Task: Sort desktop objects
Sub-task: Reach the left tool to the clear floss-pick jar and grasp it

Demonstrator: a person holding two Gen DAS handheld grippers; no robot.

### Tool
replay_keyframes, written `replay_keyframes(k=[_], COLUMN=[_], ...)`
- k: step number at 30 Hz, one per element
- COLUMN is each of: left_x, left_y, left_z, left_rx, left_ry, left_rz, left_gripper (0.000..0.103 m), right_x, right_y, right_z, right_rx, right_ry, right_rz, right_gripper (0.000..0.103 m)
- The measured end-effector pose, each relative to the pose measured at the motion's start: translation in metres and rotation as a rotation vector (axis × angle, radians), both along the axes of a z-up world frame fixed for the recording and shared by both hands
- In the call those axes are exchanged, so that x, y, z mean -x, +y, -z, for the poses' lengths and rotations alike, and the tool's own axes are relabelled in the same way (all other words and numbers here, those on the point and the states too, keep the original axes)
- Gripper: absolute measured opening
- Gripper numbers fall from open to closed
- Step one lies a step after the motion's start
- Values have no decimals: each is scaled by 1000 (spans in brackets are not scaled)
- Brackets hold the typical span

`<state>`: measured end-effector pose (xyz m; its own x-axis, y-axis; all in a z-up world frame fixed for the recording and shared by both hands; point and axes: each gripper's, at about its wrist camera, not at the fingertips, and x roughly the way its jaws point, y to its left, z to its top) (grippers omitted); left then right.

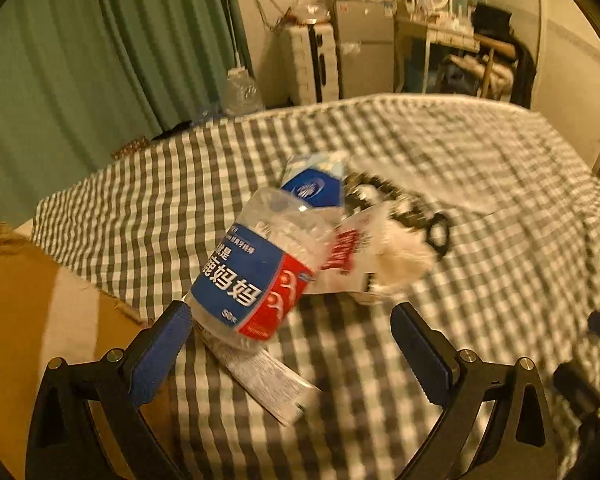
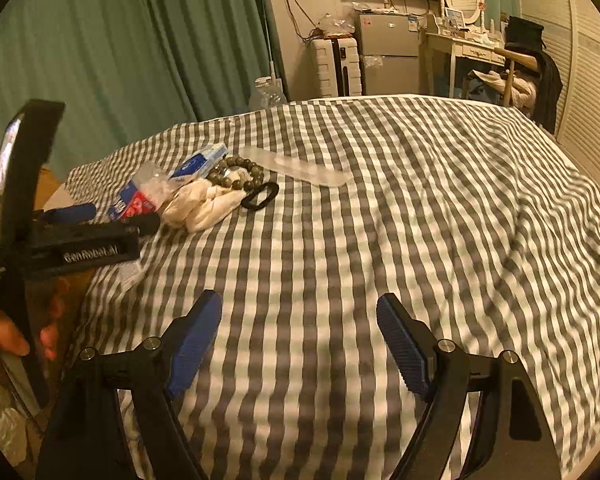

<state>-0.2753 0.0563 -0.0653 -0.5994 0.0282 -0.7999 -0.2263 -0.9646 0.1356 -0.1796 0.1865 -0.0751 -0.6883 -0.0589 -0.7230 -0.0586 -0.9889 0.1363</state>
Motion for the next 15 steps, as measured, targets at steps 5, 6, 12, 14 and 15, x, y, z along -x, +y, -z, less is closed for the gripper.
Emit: replay_keyframes(k=[5,6,12,14,15], left_x=[9,10,16,18,19], left_y=[-9,-9,-10,-17,-20], left_z=[8,9,23,26,28], left_rx=[-29,-32,10,-25,-56], left_ry=[39,45,54,39,24], left_rz=[-27,-28,-12,2,9], left_gripper=[102,102,103,103,103], right_x=[35,40,75,91,98], right_y=[-2,-2,-15,-19,-21], right_z=[8,9,14,16,17], right_rx=[16,25,36,43,48], right_ry=[0,4,-8,-12,-16], right_rz=[-26,-25,-53,-61,-62], right_gripper=[80,80,80,80,80])
